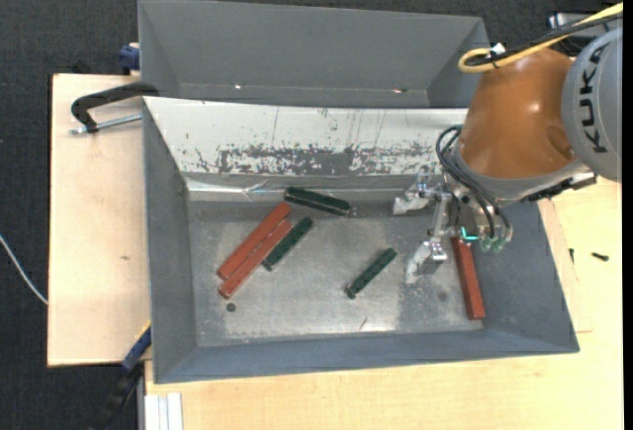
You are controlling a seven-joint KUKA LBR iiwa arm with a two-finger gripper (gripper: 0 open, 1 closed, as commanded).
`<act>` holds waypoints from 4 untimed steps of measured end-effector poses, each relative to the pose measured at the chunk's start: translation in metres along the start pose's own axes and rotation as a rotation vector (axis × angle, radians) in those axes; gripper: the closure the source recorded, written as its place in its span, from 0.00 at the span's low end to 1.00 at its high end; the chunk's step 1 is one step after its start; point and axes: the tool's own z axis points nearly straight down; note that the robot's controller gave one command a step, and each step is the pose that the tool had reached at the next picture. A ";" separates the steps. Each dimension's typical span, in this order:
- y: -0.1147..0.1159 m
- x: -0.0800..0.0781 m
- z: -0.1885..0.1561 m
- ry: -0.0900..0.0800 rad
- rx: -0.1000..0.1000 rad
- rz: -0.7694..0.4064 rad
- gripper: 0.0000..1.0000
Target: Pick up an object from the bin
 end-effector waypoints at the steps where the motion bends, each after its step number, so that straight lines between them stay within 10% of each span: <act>1: 0.000 -0.002 -0.005 -0.009 0.001 -0.001 0.00; 2: 0.001 -0.009 0.041 -0.017 0.002 -0.031 0.00; 3: 0.036 -0.016 0.083 -0.002 0.003 -0.330 1.00; 4: 0.036 -0.016 0.083 -0.003 0.003 -0.330 1.00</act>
Offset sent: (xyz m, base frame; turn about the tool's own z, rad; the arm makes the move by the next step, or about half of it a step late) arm 0.0102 0.0025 -0.0915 -0.0591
